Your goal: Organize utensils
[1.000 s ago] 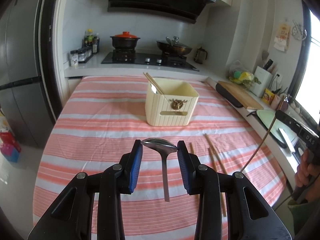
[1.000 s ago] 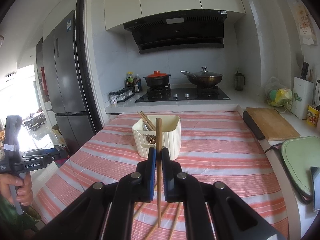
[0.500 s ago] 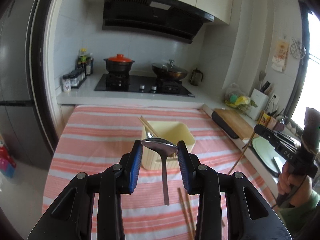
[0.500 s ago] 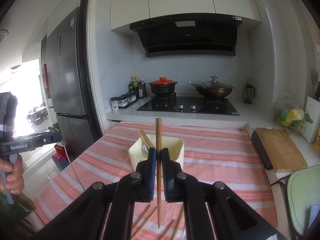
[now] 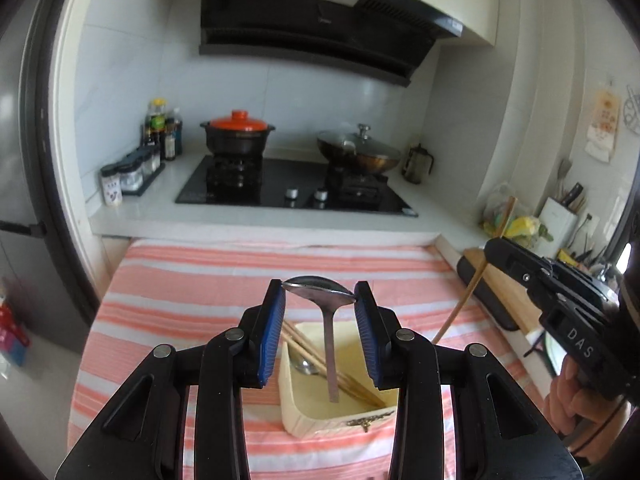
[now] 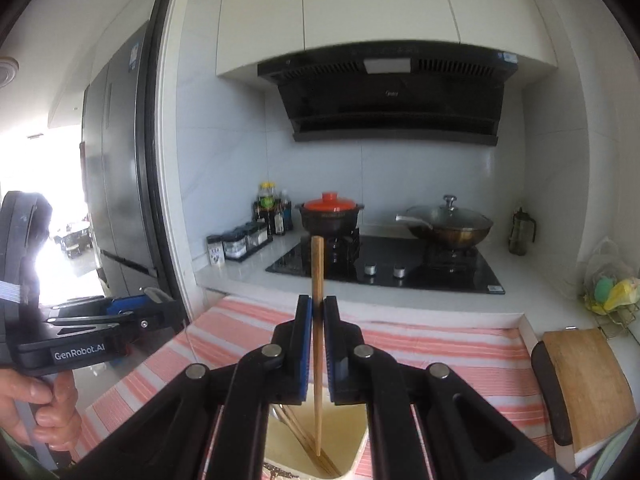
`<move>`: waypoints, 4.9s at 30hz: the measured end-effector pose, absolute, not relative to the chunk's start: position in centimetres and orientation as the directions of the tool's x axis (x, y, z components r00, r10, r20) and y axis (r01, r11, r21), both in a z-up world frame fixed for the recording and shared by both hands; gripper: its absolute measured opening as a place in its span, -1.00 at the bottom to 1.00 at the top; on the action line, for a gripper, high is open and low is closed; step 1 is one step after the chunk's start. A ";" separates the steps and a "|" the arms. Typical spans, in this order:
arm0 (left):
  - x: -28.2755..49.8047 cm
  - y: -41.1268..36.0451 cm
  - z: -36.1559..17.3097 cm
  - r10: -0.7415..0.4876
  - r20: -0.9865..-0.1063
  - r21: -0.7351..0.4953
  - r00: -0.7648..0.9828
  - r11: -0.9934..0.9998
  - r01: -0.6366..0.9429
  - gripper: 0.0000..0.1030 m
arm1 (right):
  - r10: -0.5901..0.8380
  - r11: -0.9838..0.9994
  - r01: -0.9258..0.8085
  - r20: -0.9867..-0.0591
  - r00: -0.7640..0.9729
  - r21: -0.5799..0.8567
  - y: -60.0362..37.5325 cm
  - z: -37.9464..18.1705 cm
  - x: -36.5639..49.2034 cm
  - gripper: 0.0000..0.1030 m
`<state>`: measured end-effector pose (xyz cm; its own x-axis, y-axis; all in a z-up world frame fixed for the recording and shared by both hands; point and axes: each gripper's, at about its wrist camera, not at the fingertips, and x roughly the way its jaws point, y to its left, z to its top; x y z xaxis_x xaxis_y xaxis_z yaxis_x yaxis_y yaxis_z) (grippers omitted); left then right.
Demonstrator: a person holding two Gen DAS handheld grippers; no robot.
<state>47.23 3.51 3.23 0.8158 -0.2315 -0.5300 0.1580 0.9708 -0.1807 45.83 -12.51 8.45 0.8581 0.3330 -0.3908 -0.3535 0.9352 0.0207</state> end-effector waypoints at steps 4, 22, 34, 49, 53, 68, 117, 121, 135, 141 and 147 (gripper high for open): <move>50.1 2.5 -1.3 -0.220 -0.636 -0.161 0.740 0.975 0.152 -0.31 | 0.293 0.934 -0.357 -0.554 0.779 -0.007 -11.1 3.2 49.0 -0.88; 36.9 5.9 1.5 -0.146 -0.611 -0.028 0.778 0.986 0.163 0.85 | 0.326 0.942 -0.323 -0.481 0.814 0.092 -15.3 8.3 40.5 -0.11; 18.7 5.2 -10.9 -0.161 -0.699 -0.129 0.697 0.987 0.098 0.92 | 0.107 0.976 -0.198 -0.577 0.809 -0.096 -20.3 -1.7 19.5 0.20; 16.3 1.7 -16.1 -0.152 -0.731 -0.123 0.666 0.988 0.091 0.92 | 0.010 0.997 -0.061 -0.658 0.753 -0.054 -21.4 -13.5 11.4 0.20; 16.0 1.5 -16.6 -0.133 -0.737 -0.099 0.663 0.991 0.088 0.92 | 0.028 0.996 -0.074 -0.657 0.754 -0.043 -20.8 -13.8 11.4 0.20; 17.8 1.1 -17.8 -0.141 -0.772 -0.121 0.620 0.990 0.075 0.92 | 0.018 0.999 -0.041 -0.639 0.769 -0.022 -21.0 -13.9 11.0 0.20; 29.0 -3.1 -20.3 -0.084 -0.802 -0.017 0.592 0.993 0.118 -0.89 | 0.094 0.987 -0.161 -0.834 0.544 0.007 -19.6 -16.8 23.3 -0.21; 27.9 -1.0 -20.4 -0.070 -0.806 -0.035 0.588 0.997 0.071 -0.90 | 0.057 0.988 -0.148 -0.823 0.566 -0.033 -18.8 -17.1 23.3 -0.52; 21.3 3.3 -20.1 -0.062 -0.789 -0.089 0.612 0.996 -0.014 0.49 | -0.053 0.995 -0.043 -0.832 0.552 -0.092 -21.4 -16.0 15.7 -0.58; 21.3 2.5 -20.8 -0.002 -0.805 -0.010 0.593 1.000 -0.010 0.66 | -0.023 0.998 -0.036 -0.817 0.576 -0.053 -21.5 -16.1 15.2 0.03; 21.2 2.1 -21.1 0.016 -0.809 0.022 0.588 1.000 0.003 0.81 | -0.015 0.998 -0.043 -0.819 0.574 -0.048 -20.9 -16.7 15.6 0.04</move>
